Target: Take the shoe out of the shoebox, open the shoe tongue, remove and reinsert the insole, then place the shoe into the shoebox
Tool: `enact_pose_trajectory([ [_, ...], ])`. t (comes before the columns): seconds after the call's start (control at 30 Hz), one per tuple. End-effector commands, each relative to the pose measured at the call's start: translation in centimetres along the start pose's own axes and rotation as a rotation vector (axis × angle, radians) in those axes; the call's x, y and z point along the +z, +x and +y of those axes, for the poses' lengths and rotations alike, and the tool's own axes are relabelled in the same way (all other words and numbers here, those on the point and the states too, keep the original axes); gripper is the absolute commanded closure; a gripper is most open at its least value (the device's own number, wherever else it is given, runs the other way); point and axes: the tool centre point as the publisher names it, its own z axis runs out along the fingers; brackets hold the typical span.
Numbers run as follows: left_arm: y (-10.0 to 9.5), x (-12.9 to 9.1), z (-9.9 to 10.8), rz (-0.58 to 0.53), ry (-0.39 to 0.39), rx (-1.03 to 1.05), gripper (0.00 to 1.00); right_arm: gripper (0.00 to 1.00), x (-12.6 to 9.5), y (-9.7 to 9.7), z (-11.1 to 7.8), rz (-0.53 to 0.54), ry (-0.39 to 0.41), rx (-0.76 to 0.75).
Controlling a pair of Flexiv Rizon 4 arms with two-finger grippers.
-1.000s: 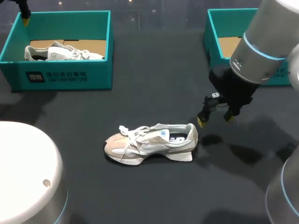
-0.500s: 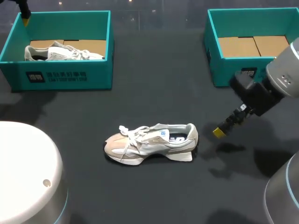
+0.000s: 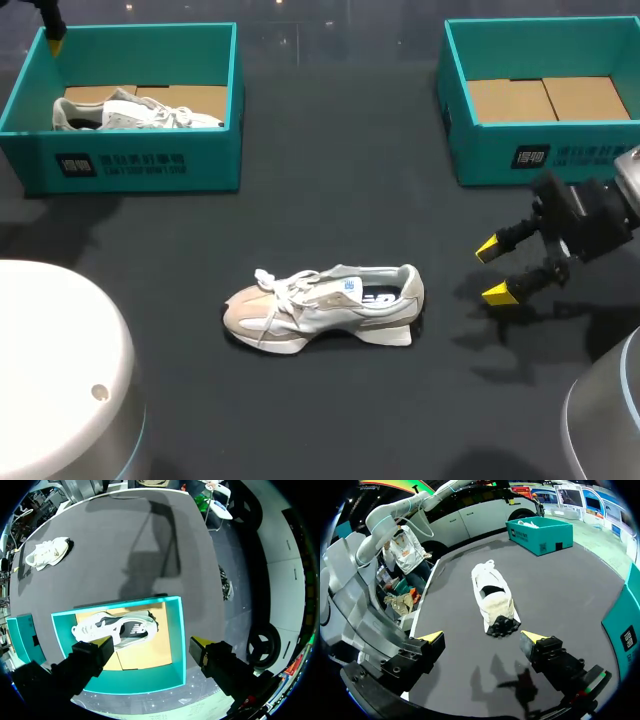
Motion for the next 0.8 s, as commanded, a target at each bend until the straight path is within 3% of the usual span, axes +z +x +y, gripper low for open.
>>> enact_pose_trajectory([
  [0.03,0.0,0.0,-0.1,0.001,-0.002,0.001,0.0,0.0,0.0,0.1,-0.6,0.067,-0.208,-0.24],
  [0.13,0.0,0.0,-0.1,0.001,-0.002,0.001,0.0,0.0,0.0,0.1,-0.6,0.067,-0.208,-0.24],
  [0.23,0.0,0.0,-0.1,0.001,-0.002,0.001,0.0,0.0,0.1,-1.2,-2.8,0.023,-0.275,-0.211],
  [0.33,0.0,0.0,-0.1,0.001,-0.002,0.001,0.0,0.0,0.4,-2.0,-3.8,0.012,-0.3,-0.183],
  [0.63,0.0,0.0,-0.1,0.001,-0.002,0.001,0.0,0.0,1.1,-2.8,-4.6,-0.013,-0.373,-0.194],
  [0.8,0.0,0.0,-0.1,0.001,-0.002,0.001,0.0,0.0,1.1,-2.8,-4.6,-0.013,-0.373,-0.194],
])
